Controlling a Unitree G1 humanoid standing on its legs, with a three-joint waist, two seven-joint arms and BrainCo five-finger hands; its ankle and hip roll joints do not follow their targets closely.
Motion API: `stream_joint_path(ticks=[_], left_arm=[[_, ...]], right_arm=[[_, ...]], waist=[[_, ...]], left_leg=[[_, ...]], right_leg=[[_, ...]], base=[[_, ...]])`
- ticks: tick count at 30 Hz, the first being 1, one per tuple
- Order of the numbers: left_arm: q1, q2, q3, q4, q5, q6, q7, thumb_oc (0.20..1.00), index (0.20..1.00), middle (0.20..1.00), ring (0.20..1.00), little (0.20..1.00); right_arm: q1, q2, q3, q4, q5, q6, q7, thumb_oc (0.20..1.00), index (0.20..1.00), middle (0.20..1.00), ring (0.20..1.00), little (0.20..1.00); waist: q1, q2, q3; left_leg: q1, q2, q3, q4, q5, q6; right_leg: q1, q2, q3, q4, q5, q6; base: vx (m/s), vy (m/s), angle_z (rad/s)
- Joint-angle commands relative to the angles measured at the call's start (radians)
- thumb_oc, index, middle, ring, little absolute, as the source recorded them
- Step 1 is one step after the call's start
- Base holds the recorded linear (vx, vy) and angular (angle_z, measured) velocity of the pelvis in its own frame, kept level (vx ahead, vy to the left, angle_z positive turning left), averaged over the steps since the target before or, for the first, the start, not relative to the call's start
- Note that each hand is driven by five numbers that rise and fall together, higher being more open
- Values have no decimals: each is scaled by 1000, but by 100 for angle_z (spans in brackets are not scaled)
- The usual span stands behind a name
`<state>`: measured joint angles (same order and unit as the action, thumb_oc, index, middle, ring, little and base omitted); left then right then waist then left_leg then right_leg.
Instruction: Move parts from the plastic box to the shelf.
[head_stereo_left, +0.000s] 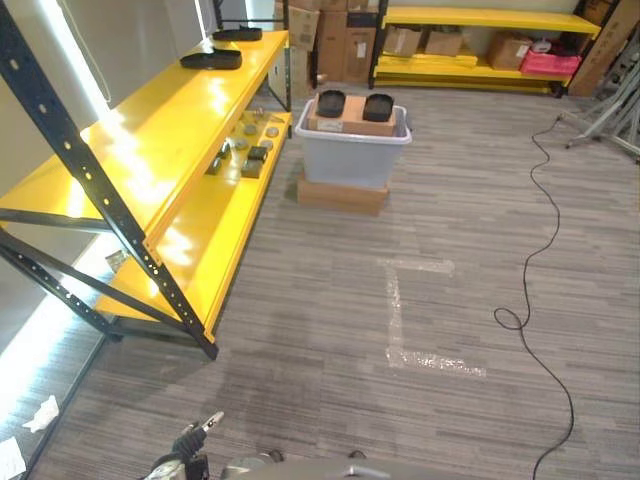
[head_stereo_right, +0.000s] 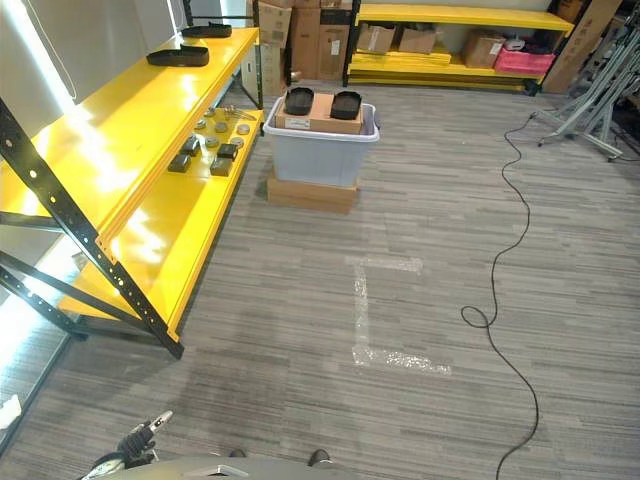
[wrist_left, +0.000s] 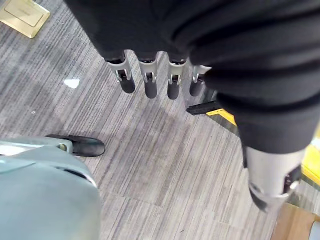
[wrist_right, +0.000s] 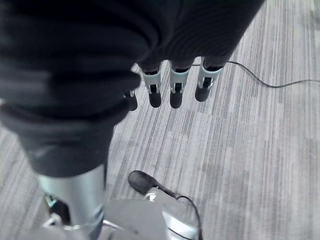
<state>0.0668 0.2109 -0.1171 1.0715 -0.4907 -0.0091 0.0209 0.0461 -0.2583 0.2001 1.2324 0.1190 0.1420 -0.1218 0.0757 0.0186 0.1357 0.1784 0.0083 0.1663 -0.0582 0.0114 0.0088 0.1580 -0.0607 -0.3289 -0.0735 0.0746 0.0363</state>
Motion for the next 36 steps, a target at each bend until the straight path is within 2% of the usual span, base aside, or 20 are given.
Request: stream_joint_path(ticks=[1, 3, 5, 6, 7, 8, 9, 10, 11, 12, 13, 17, 23, 26, 34, 36], left_arm=[[-108, -20, 14, -46, -68, -38, 35, 1000, 1000, 1000, 1000, 1000], [-112, -5, 14, -173, -121, -38, 41, 1000, 1000, 1000, 1000, 1000], [-102, 23, 13, -373, -139, -5, 74, 1000, 1000, 1000, 1000, 1000], [-100, 49, 13, -483, -141, 13, 93, 1000, 1000, 1000, 1000, 1000], [-101, 68, 14, -568, -130, 2, 113, 1000, 1000, 1000, 1000, 1000], [-101, 93, 25, -684, -115, -9, 115, 1000, 1000, 1000, 1000, 1000], [-101, 93, 25, -684, -115, -9, 115, 1000, 1000, 1000, 1000, 1000], [-105, 109, 36, -777, -121, -15, 133, 1000, 1000, 1000, 1000, 1000], [-109, 136, 51, -880, -98, -35, 147, 1000, 1000, 1000, 1000, 1000], [-110, 140, 52, -892, -101, -36, 150, 1000, 1000, 1000, 1000, 1000], [-121, 162, 68, -981, -64, -62, 154, 1000, 1000, 1000, 1000, 1000], [-137, 186, 90, -1103, -54, -57, 162, 1000, 1000, 1000, 1000, 1000], [-120, 196, 118, -1277, -75, 7, 179, 1000, 1000, 1000, 1000, 1000], [-93, 198, 132, -1315, -82, 30, 184, 1000, 1000, 1000, 1000, 1000], [-64, 213, 143, -1356, -118, 44, 170, 1000, 1000, 1000, 1000, 1000], [-66, 217, 141, -1363, -132, 58, 166, 1000, 1000, 1000, 1000, 1000]], right_arm=[[-72, -10, -18, -30, 210, -111, -53, 1000, 1000, 1000, 1000, 1000], [-71, -30, -41, -193, 315, -148, -96, 1000, 1000, 1000, 1000, 1000], [-52, -53, -51, -484, 364, -91, -191, 1000, 1000, 1000, 1000, 1000], [-39, -66, -62, -620, 373, -82, -214, 1000, 1000, 1000, 1000, 1000], [-28, -70, -75, -735, 380, -84, -234, 1000, 1000, 1000, 1000, 1000], [-17, -81, -95, -885, 374, -105, -246, 1000, 1000, 1000, 1000, 1000], [-16, -81, -95, -886, 374, -105, -246, 1000, 1000, 1000, 1000, 1000], [-14, -91, -111, -996, 385, -112, -248, 1000, 1000, 1000, 1000, 1000], [-21, -107, -131, -1107, 370, -157, -250, 1000, 1000, 1000, 1000, 1000], [-22, -109, -134, -1120, 370, -161, -250, 1000, 1000, 1000, 1000, 1000], [-38, -121, -153, -1201, 353, -205, -245, 1000, 1000, 1000, 1000, 1000], [-61, -144, -191, -1327, 319, -224, -236, 1000, 1000, 1000, 1000, 1000], [-61, -147, -204, -1491, 341, -155, -225, 1000, 1000, 1000, 1000, 1000], [-35, -138, -201, -1511, 358, -131, -219, 1000, 1000, 1000, 1000, 1000], [-16, -146, -196, -1527, 350, -154, -243, 1000, 1000, 1000, 1000, 1000], [-25, -151, -188, -1530, 345, -142, -253, 1000, 1000, 1000, 1000, 1000]], waist=[[9, -16, 16], [2, -19, 14], [-12, -23, 16], [-22, -24, 17], [-32, -24, 18], [-44, -25, 20], [-44, -25, 20], [-52, -24, 21], [-59, -22, 20], [-60, -21, 20], [-61, -18, 21], [-61, -14, 19], [-53, -11, 6], [-50, -12, 3], [-38, -11, 9], [-33, -10, 9]], left_leg=[[7, -8, 50, 14, -82, -4], [9, -4, 55, 12, -80, -3], [8, 1, 63, 15, -78, -3], [8, 3, 68, 15, -75, -2], [8, 5, 73, 14, -74, -1], [9, 6, 79, 15, -72, 1], [9, 6, 79, 15, -72, 1], [10, 7, 85, 14, -71, 2], [14, 8, 92, 12, -71, 2], [14, 8, 93, 12, -71, 2], [15, 8, 98, 11, -70, 1], [14, 7, 100, 7, -71, 0], [4, -3, 92, 1, -71, -3], [0, -8, 93, 1, -73, -2], [-12, -16, 87, 9, -74, 4], [-14, -20, 82, 10, -75, 7]], right_leg=[[46, -47, 11, -8, -55, 89], [42, -46, 17, -8, -52, 88], [35, -46, 23, -3, -49, 87], [31, -46, 26, 0, -49, 86], [27, -46, 30, 4, -49, 86], [23, -46, 33, 7, -50, 87], [23, -46, 34, 8, -50, 87], [22, -45, 36, 8, -52, 87], [21, -45, 39, 9, -55, 89], [20, -45, 40, 10, -55, 89], [20, -44, 40, 10, -57, 90], [19, -44, 41, 6, -58, 93], [9, -50, 43, 1, -54, 103], [3, -54, 43, 4, -54, 106], [-8, -66, 37, 24, -58, 116], [-12, -70, 35, 30, -57, 120]], base=[[0, 0, 0], [-8, -9, -6], [-34, -10, -13], [-42, 3, -11], [-49, 21, -13], [-35, 20, -14], [-26, 25, -16], [-8, 34, -12], [-8, 38, -11], [2, 46, -17], [-1, 25, -17], [5, 25, -13], [9, 20, -8], [4, 22, -2], [7, 36, -3], [24, 52, 0]])
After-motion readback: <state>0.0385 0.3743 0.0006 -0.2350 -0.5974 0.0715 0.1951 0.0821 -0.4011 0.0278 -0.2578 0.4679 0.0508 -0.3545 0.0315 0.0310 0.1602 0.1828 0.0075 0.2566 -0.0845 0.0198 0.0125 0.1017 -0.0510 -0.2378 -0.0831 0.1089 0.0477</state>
